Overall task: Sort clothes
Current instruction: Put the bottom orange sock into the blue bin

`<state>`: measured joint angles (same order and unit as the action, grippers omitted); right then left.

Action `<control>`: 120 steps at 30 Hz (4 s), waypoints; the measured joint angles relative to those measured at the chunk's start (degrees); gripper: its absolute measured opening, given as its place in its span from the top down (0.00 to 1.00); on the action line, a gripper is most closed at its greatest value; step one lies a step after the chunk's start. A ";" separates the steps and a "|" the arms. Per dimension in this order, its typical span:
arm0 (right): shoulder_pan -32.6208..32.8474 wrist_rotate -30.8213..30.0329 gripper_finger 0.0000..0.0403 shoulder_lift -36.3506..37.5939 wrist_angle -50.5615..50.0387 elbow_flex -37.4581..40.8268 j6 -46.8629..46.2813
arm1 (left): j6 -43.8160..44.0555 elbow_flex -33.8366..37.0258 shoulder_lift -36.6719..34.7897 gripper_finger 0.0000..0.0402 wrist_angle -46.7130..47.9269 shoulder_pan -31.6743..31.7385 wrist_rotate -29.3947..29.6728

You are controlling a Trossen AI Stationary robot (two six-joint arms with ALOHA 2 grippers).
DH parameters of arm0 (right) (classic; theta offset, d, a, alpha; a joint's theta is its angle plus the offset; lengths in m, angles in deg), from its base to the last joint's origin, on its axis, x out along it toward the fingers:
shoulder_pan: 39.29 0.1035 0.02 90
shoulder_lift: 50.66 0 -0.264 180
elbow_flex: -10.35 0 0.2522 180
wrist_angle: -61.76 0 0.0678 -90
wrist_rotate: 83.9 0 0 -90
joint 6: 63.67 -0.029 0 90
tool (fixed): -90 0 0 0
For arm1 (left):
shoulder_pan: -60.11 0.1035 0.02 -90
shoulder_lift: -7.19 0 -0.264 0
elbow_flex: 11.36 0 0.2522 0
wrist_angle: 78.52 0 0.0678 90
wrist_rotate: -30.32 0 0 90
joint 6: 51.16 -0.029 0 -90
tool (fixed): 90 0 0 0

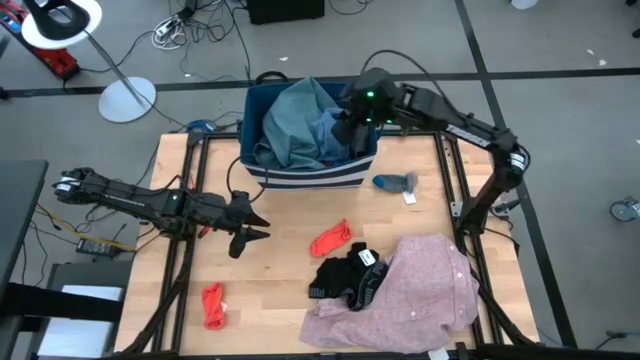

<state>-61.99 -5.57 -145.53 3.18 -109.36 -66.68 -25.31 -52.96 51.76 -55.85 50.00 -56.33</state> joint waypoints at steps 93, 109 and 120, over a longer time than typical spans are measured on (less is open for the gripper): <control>48.57 -18.88 0.58 20.92 1.95 39.10 -69.57 | 80.68 -11.86 32.77 0.79 37.41 -48.15 -1.33; 49.20 -19.02 0.58 20.92 1.06 39.13 -67.69 | 79.29 -16.79 32.64 1.00 34.95 -48.13 3.16; 52.42 -18.45 0.58 20.85 15.40 50.39 -67.91 | 73.20 -33.30 32.62 1.00 52.19 -47.60 16.28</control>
<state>-9.57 -24.02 -124.67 18.58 -58.97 -134.58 47.89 -86.25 84.38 -3.66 2.41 -40.05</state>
